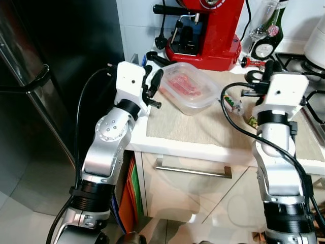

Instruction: Restocking fridge

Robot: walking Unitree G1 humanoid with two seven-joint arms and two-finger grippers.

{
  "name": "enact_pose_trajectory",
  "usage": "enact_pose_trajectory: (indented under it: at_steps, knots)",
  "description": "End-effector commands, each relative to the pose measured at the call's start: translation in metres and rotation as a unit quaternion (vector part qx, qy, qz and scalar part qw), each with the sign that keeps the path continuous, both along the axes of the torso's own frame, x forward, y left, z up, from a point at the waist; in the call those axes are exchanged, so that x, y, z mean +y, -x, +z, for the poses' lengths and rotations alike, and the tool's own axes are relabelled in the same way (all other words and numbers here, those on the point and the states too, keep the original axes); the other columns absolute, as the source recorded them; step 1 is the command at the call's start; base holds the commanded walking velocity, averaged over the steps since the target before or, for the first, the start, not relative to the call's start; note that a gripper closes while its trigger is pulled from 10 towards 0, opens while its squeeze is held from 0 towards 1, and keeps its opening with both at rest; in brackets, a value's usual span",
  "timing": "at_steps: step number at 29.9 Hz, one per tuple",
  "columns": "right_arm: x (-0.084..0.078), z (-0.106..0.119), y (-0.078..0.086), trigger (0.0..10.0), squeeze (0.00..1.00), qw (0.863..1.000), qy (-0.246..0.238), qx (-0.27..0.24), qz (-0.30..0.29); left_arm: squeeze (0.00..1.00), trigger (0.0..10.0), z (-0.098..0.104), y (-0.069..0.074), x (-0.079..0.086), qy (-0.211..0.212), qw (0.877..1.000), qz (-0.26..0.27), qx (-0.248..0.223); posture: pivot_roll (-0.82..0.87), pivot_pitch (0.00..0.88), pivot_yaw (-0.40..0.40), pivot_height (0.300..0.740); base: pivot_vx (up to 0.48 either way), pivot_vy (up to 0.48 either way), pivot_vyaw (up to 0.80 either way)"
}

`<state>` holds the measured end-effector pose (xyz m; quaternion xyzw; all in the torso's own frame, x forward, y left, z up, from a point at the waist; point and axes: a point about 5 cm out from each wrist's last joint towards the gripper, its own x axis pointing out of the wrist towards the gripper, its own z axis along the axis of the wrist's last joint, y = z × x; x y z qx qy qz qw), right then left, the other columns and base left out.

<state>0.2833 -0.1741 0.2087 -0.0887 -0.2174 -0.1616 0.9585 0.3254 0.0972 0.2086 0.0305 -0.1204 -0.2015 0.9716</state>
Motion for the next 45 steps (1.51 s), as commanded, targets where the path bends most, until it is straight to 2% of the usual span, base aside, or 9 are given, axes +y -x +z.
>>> enact_pose_trajectory:
  at_steps: [1, 13, 25, 26, 27, 28, 32, 35, 45]
  knots:
    - [-0.005, -0.005, 0.004, 10.0, 1.0, 0.999, -0.024, 0.012, -0.024, 0.0, 10.0, 0.003, -0.003, -0.002, -0.003, 1.0, -0.008, -0.005, 0.06, 0.0, 0.029, 0.73, 0.0, 0.0, 0.0]
    - [-0.012, -0.026, -0.008, 10.0, 1.0, 0.998, -0.015, 0.039, -0.049, 0.0, 10.0, -0.005, -0.008, 0.006, -0.021, 1.0, -0.003, 0.007, 0.1, 0.0, 0.037, 0.73, 0.0, 0.0, 0.0]
    - [-0.006, -0.019, -0.031, 10.0, 1.0, 0.999, -0.009, 0.042, -0.02, 0.0, 10.0, -0.005, -0.004, -0.001, 0.0, 1.0, 0.004, 0.001, 0.11, 0.0, -0.019, 0.73, 0.0, 0.0, 0.0]
    - [-0.004, -0.018, -0.032, 10.0, 0.37, 0.999, -0.014, 0.043, -0.024, 0.0, 10.0, -0.006, -0.003, -0.002, 0.011, 1.0, -0.008, 0.009, 0.11, 0.0, -0.019, 0.73, 0.0, 0.0, 0.0]
    - [-0.004, -0.018, -0.032, 10.0, 0.37, 0.999, -0.014, 0.043, -0.024, 0.0, 10.0, -0.006, -0.003, -0.002, 0.011, 1.0, -0.008, 0.009, 0.11, 0.0, -0.019, 0.73, 0.0, 0.0, 0.0]
    - [-0.002, -0.018, -0.033, 10.0, 0.0, 0.999, -0.017, 0.043, -0.024, 0.0, 10.0, -0.006, -0.003, -0.003, 0.016, 0.999, -0.024, 0.016, 0.12, 0.0, -0.017, 0.73, 0.0, 0.0, 0.0]
    - [0.003, -0.016, -0.03, 10.0, 0.0, 0.999, -0.024, 0.037, -0.021, 0.0, 10.0, -0.003, 0.008, -0.003, 0.008, 0.989, -0.147, 0.021, 0.13, 0.0, -0.009, 0.73, 0.0, 0.0, 0.0]
    - [0.002, -0.018, -0.028, 10.0, 0.0, 0.998, -0.029, 0.039, -0.027, 0.0, 10.0, -0.006, 0.016, -0.005, 0.024, 0.982, -0.186, 0.031, 0.13, 0.0, -0.007, 0.73, 0.0, 0.0, 0.0]
    - [-0.004, -0.034, -0.026, 10.0, 0.0, 0.996, -0.04, 0.066, -0.05, 0.0, 10.0, -0.017, 0.031, -0.038, 0.034, 0.971, -0.235, 0.006, 0.13, 0.0, -0.002, 0.73, 0.0, 0.0, 0.0]
